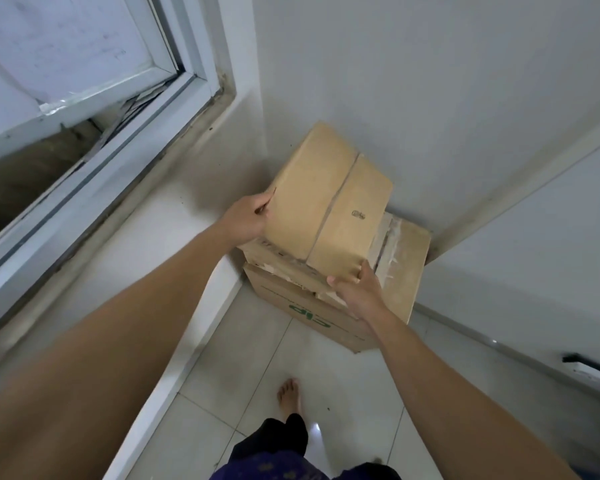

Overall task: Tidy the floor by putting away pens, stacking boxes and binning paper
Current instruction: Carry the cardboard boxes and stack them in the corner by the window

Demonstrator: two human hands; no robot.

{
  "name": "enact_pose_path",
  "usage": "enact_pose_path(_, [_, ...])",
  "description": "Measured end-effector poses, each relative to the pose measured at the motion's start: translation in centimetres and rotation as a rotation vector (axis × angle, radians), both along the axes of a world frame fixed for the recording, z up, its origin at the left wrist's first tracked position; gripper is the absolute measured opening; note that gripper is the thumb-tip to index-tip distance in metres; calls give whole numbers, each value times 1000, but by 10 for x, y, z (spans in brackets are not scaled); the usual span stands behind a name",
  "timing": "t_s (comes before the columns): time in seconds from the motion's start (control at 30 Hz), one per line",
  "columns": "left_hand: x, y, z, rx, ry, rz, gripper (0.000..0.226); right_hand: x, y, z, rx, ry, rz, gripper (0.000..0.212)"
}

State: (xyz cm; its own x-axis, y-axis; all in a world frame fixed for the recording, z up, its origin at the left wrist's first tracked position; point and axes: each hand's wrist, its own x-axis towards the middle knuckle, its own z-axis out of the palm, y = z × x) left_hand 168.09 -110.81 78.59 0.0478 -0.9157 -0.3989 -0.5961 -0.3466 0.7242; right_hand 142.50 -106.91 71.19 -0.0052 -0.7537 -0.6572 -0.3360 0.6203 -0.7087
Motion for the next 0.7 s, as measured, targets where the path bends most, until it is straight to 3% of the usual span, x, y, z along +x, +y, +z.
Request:
enact_pose_path(0.1, [18, -17, -24, 35, -8, 121, 47, 4, -12, 6, -86, -2, 74, 96])
enact_pose_path(0.27, [8, -10, -45, 216, -18, 208, 57, 10, -21, -2, 4, 0, 250, 106])
enact_pose_path(0.5, [16, -38, -61, 9, 79, 301, 64, 17, -26, -9, -45, 12, 217, 105])
enact_pose_path(0.7, [22, -53, -78, 93, -13, 187, 78, 27, -33, -13, 12, 17, 377, 112])
